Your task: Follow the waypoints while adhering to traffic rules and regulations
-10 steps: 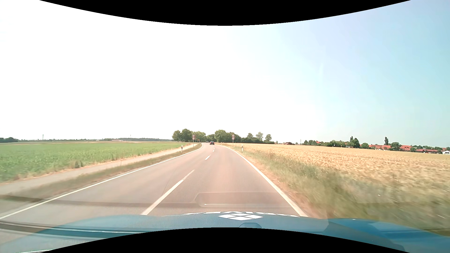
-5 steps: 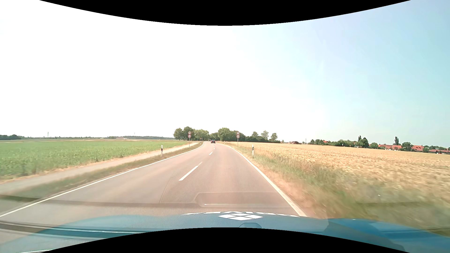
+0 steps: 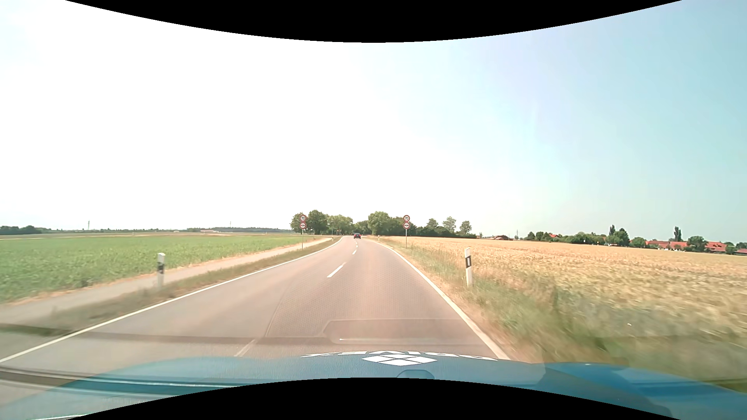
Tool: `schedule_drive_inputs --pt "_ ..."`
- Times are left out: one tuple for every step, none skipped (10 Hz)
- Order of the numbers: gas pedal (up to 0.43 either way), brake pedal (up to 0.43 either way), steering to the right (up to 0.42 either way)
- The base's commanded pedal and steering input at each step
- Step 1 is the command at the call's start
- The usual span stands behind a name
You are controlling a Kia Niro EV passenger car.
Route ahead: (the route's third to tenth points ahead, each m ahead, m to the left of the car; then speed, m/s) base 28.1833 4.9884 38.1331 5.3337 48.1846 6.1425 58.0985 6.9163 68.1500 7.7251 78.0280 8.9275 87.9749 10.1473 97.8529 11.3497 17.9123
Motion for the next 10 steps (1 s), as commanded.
schedule_drive_inputs --pt "0.177 0.000 -0.014" --pt "0.157 0.000 -0.014" --pt "0.157 0.000 -0.014" --pt "0.157 0.000 -0.013" --pt "0.157 0.000 -0.012" --pt "0.157 0.000 -0.011" --pt "0.157 0.000 -0.009" --pt "0.169 0.000 -0.009" --pt "0.169 0.000 -0.009" --pt "0.169 0.000 -0.009"
